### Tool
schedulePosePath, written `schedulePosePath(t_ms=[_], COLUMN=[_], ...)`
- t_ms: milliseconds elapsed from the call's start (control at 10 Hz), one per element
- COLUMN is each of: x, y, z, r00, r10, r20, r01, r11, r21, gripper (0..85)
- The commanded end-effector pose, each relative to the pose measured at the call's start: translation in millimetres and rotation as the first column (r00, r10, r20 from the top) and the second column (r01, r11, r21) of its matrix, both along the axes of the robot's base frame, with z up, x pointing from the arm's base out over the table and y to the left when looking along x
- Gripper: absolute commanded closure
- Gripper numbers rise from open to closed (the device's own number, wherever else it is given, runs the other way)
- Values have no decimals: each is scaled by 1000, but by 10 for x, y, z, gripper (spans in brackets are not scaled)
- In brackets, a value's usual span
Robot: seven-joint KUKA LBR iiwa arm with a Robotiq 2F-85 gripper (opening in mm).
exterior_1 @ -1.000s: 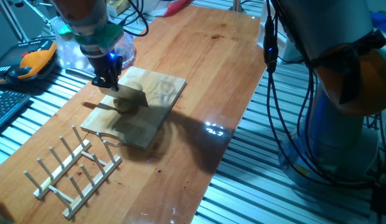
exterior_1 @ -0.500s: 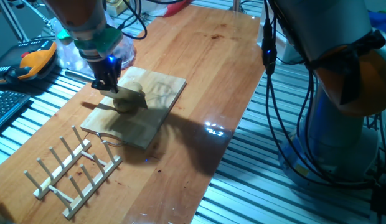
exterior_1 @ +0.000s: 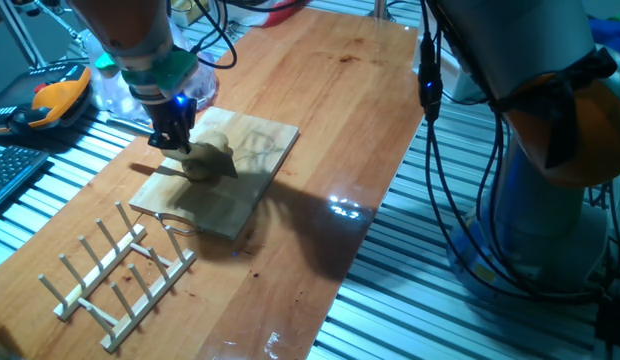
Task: Chop the potatoes
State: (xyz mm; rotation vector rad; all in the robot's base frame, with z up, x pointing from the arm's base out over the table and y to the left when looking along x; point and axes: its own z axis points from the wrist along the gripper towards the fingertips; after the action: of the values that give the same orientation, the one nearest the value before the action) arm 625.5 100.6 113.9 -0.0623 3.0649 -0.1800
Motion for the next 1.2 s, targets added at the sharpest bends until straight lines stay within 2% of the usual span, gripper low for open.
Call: schedulePosePath(t_ms=[0, 300, 800, 900, 1000, 1100], x=[-4, -11, 10, 8, -5, -15], y=[16, 48, 40, 53, 94, 107], z=[-20, -121, -234, -204, -105, -69], r00=[1000, 1000, 1000, 1000, 1000, 1000], r10=[1, -1, 3, -1, -14, -16], r20=[4, 20, 21, 15, 1, -3], r01=[-1, 2, -3, 0, 14, 16], r11=[1000, 1000, 1000, 999, 999, 1000], r21=[0, -2, 15, 34, 36, 18], gripper=[850, 850, 850, 850, 850, 850])
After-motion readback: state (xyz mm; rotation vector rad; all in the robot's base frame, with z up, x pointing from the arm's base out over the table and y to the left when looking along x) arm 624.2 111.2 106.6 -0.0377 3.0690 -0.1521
